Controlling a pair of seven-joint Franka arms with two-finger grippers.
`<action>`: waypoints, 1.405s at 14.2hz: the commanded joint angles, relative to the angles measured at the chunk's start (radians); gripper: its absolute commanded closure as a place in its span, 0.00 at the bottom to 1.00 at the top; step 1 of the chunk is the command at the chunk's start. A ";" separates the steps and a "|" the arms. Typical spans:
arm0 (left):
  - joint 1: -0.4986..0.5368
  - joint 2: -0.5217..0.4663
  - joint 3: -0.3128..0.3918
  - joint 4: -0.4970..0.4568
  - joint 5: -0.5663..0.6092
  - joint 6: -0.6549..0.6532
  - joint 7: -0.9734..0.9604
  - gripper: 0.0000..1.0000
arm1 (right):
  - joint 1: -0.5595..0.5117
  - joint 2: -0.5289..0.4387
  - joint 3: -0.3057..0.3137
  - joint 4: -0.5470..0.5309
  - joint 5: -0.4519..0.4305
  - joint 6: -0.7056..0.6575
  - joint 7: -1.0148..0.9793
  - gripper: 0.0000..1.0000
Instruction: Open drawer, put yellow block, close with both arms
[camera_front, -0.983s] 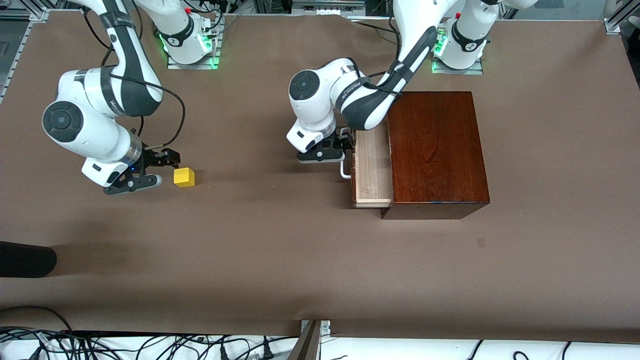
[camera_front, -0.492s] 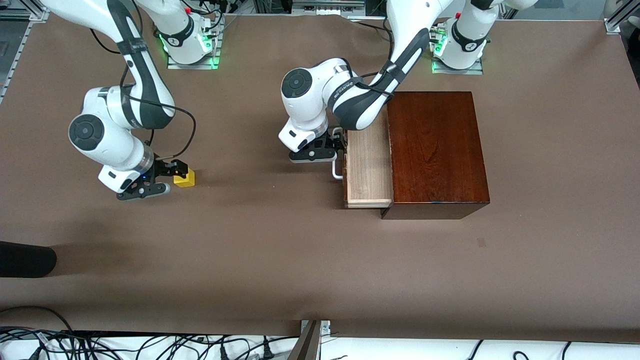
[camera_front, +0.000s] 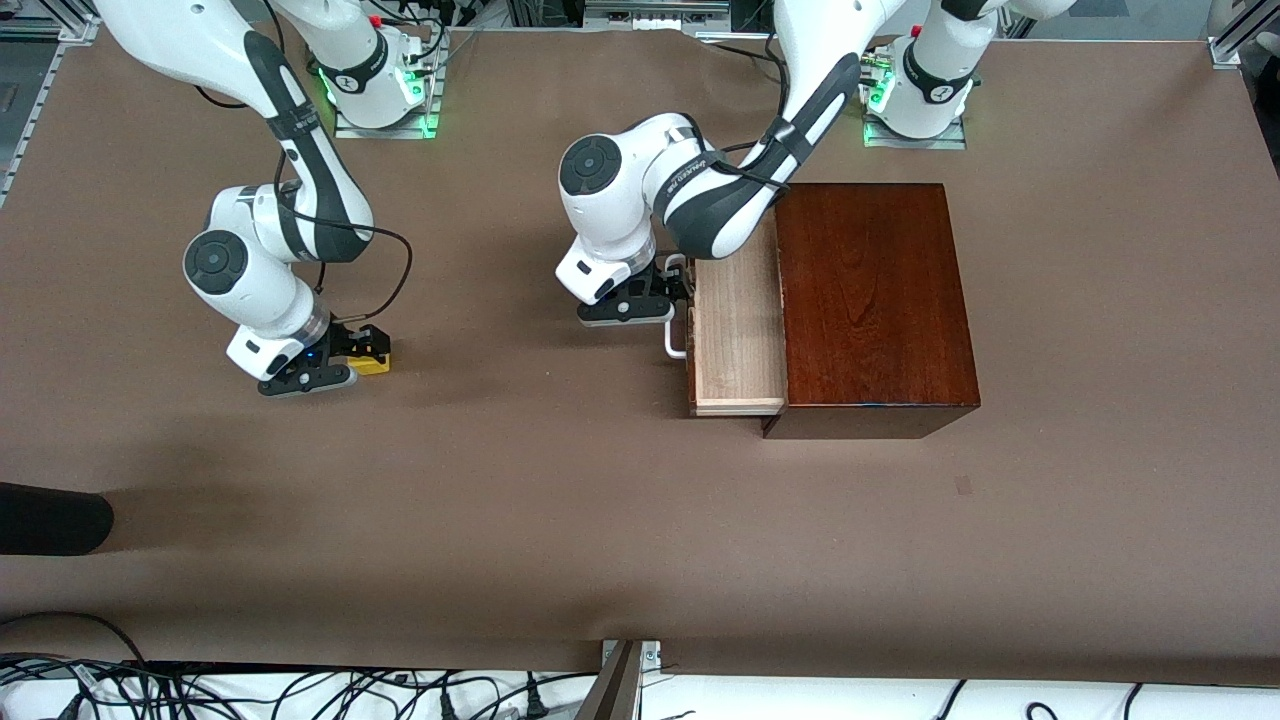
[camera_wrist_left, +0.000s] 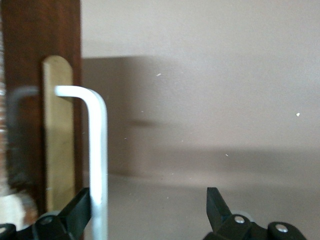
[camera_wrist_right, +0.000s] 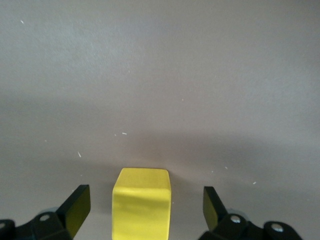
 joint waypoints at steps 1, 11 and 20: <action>-0.008 0.023 0.001 0.132 -0.015 -0.134 0.013 0.00 | -0.005 -0.003 0.005 -0.034 0.019 0.035 0.001 0.00; 0.248 -0.162 0.007 0.140 -0.013 -0.315 0.381 0.00 | -0.002 0.045 0.011 -0.040 0.019 0.071 0.004 0.45; 0.555 -0.329 -0.005 0.143 -0.108 -0.423 0.668 0.00 | 0.005 -0.035 0.026 0.111 0.015 -0.169 -0.008 1.00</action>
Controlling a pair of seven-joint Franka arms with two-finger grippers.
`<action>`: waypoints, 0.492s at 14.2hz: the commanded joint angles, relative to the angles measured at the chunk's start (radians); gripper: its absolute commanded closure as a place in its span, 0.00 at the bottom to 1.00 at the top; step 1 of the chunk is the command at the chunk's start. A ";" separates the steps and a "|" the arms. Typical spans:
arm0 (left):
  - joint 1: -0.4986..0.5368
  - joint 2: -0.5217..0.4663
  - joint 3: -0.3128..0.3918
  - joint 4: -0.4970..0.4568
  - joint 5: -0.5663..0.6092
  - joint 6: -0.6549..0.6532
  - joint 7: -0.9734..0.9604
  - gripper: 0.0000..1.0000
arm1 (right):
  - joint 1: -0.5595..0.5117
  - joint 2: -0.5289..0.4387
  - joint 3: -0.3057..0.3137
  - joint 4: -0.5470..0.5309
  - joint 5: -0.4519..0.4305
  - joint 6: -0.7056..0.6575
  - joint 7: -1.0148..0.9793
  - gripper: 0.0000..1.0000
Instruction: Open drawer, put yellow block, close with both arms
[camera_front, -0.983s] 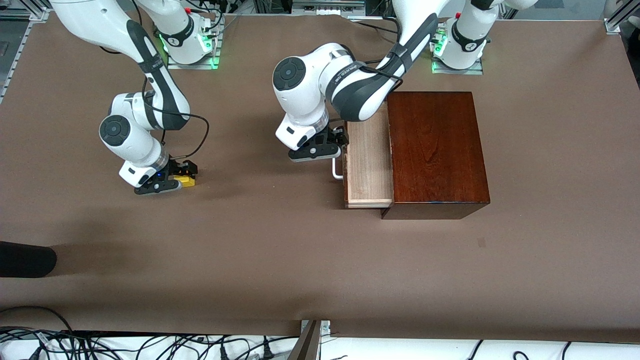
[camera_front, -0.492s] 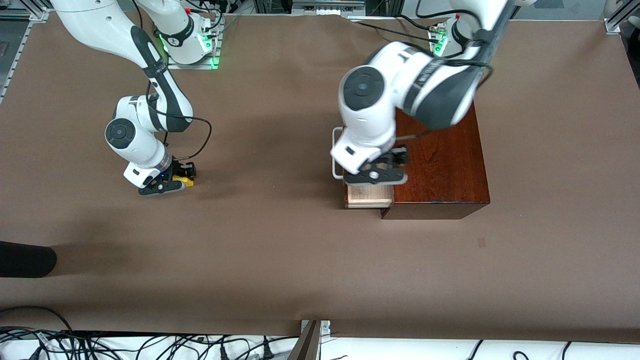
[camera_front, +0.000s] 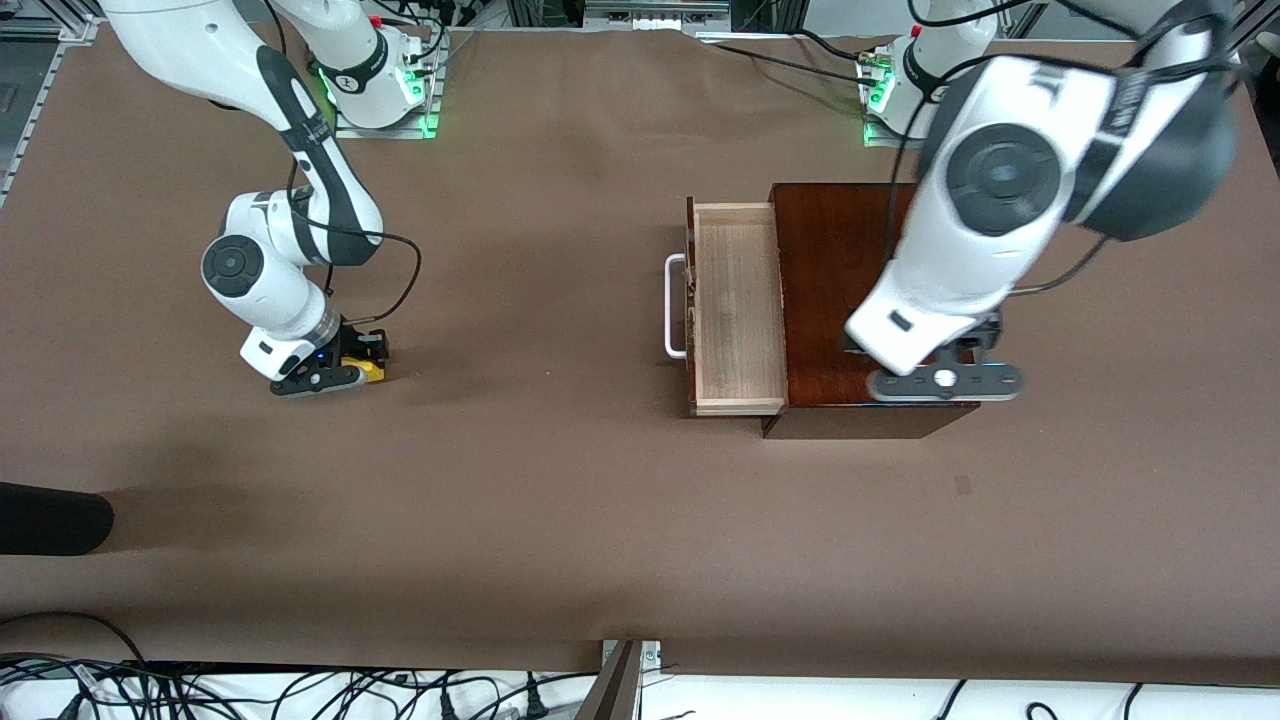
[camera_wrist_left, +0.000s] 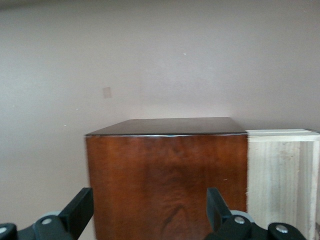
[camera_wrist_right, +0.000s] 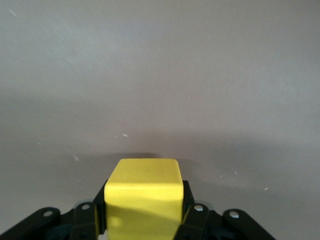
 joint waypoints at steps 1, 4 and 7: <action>0.104 -0.064 -0.016 -0.015 -0.125 -0.022 0.055 0.00 | 0.004 -0.069 0.028 0.138 0.014 -0.228 -0.016 1.00; 0.182 -0.081 -0.014 -0.015 -0.209 -0.109 0.058 0.00 | 0.008 -0.066 0.081 0.348 0.013 -0.477 -0.007 1.00; 0.222 -0.170 -0.006 0.011 -0.220 -0.214 0.214 0.00 | 0.077 -0.049 0.111 0.525 0.005 -0.654 -0.009 1.00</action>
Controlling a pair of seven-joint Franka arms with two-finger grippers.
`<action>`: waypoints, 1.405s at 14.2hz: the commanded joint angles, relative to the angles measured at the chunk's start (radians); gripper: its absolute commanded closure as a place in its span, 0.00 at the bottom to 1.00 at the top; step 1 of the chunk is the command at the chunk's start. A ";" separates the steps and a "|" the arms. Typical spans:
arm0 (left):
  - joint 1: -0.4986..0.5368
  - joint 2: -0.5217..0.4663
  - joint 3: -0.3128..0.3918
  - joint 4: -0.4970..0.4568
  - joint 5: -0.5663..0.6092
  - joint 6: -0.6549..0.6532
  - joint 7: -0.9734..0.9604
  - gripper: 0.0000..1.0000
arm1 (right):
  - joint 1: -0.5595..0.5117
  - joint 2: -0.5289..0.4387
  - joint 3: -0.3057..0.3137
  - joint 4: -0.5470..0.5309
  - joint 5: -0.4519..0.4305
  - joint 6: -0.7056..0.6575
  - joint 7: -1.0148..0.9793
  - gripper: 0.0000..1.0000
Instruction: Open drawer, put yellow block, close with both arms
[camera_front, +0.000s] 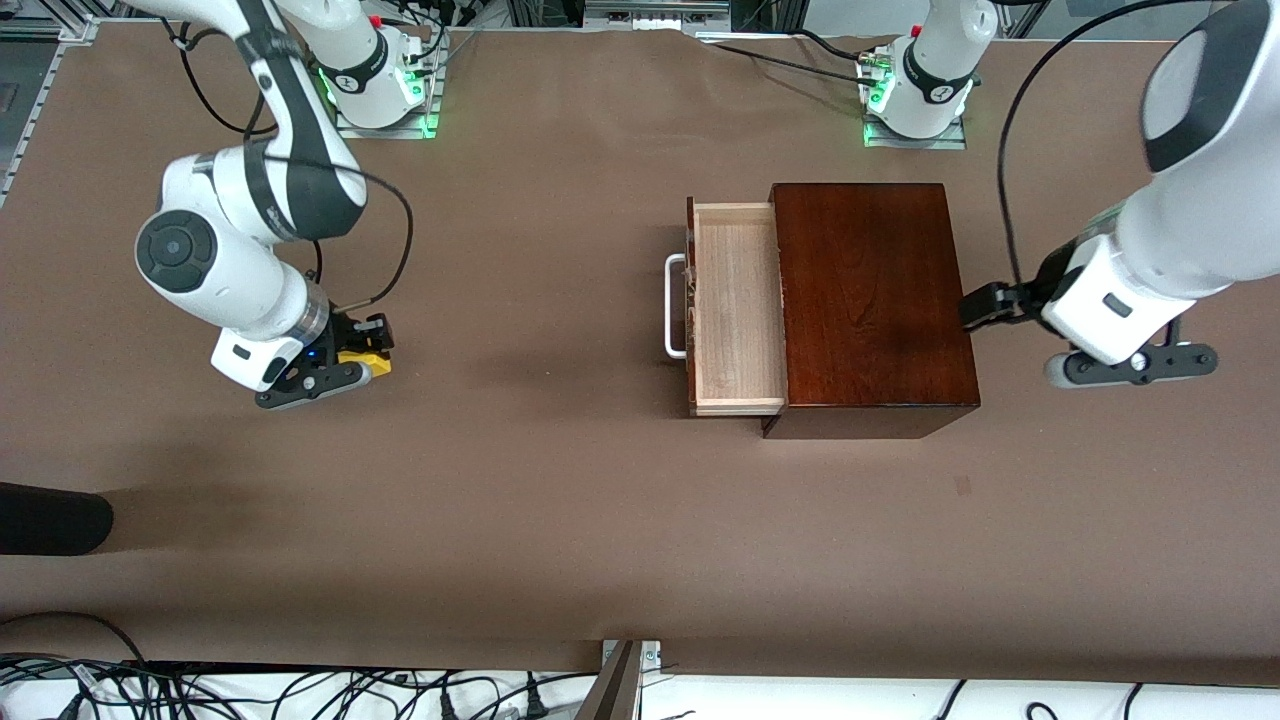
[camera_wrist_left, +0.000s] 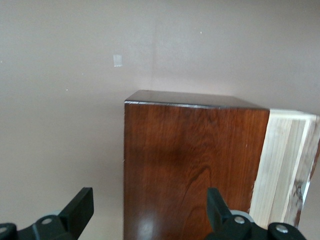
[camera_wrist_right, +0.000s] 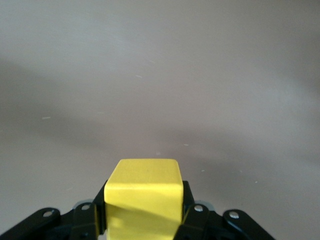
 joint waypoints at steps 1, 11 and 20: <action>0.047 -0.096 -0.011 0.002 -0.024 -0.106 0.124 0.00 | 0.088 0.042 0.009 0.165 0.004 -0.144 -0.017 1.00; 0.159 -0.259 -0.006 -0.358 -0.017 0.100 0.132 0.00 | 0.501 0.280 0.009 0.578 -0.022 -0.194 -0.305 1.00; 0.202 -0.363 -0.029 -0.512 -0.070 0.209 0.208 0.00 | 0.736 0.438 0.008 0.710 -0.130 -0.144 -0.313 1.00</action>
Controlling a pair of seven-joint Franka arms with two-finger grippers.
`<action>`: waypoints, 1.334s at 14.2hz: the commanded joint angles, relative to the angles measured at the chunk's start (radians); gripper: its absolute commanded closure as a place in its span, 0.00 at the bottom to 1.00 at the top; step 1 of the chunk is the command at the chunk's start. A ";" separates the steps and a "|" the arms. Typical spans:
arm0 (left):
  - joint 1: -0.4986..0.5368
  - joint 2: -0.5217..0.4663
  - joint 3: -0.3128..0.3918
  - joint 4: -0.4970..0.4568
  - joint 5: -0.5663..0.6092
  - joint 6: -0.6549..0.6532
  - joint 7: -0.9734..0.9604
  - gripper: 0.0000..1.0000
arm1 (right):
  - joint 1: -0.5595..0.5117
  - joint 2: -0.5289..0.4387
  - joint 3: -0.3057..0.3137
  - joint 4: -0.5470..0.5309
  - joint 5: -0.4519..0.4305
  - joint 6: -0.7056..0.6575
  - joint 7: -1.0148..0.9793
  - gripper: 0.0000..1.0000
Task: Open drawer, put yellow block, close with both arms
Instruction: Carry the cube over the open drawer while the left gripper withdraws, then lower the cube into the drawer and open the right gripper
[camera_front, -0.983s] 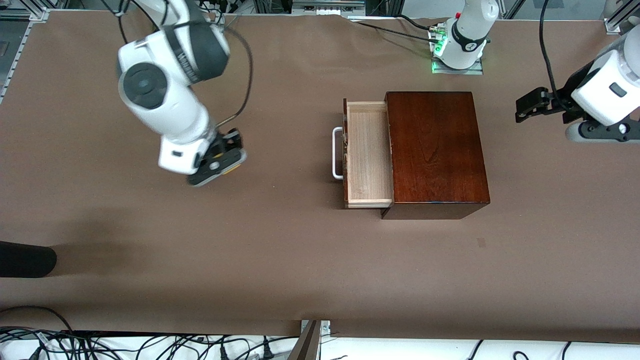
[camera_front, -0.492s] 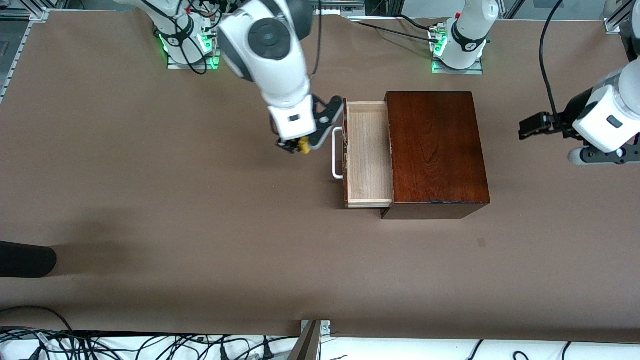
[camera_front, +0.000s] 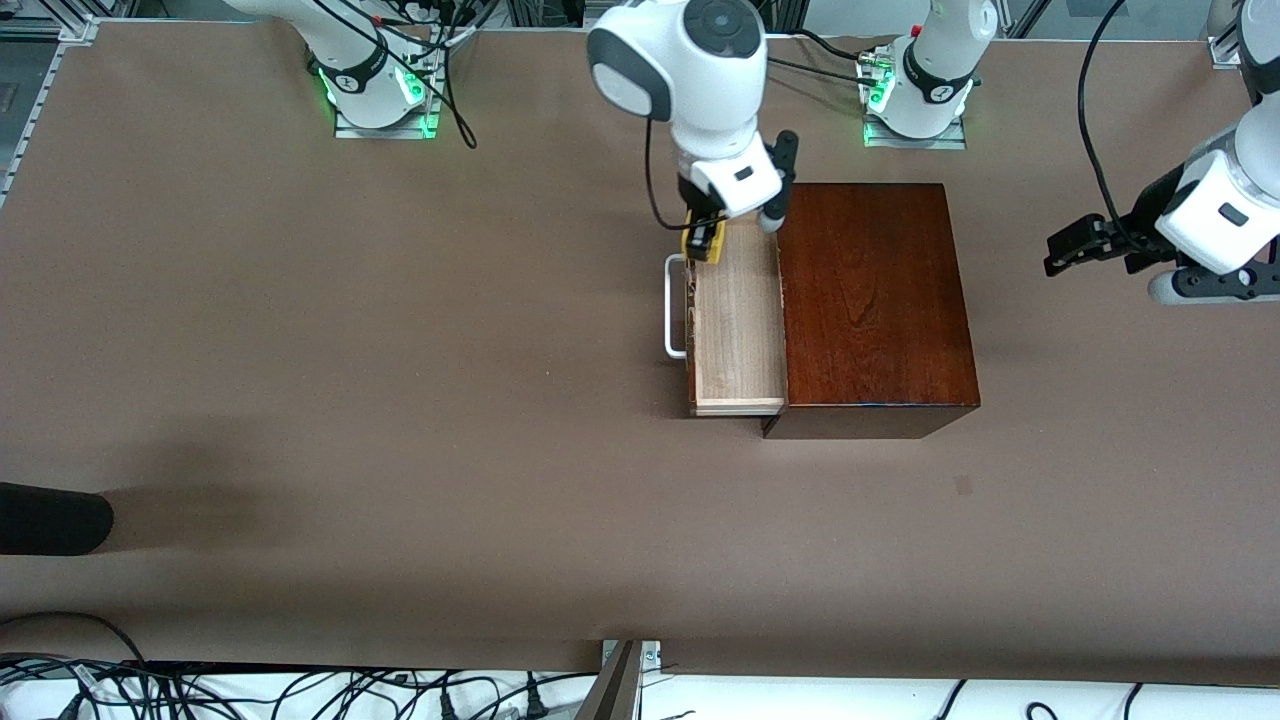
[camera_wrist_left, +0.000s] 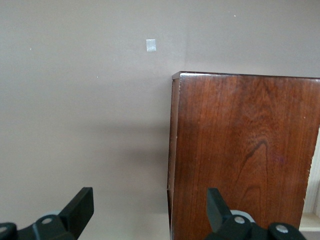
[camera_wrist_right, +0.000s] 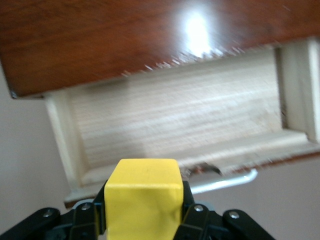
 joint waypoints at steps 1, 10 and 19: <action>0.006 -0.019 -0.016 -0.002 -0.021 -0.016 0.026 0.00 | 0.027 0.057 -0.012 0.060 -0.032 0.020 -0.047 1.00; -0.020 -0.012 -0.002 0.006 -0.018 -0.015 0.028 0.00 | 0.019 0.152 -0.018 0.059 -0.032 0.117 -0.193 1.00; -0.223 -0.017 0.168 0.009 0.029 -0.018 0.028 0.00 | -0.002 0.192 -0.019 0.054 -0.030 0.135 -0.249 1.00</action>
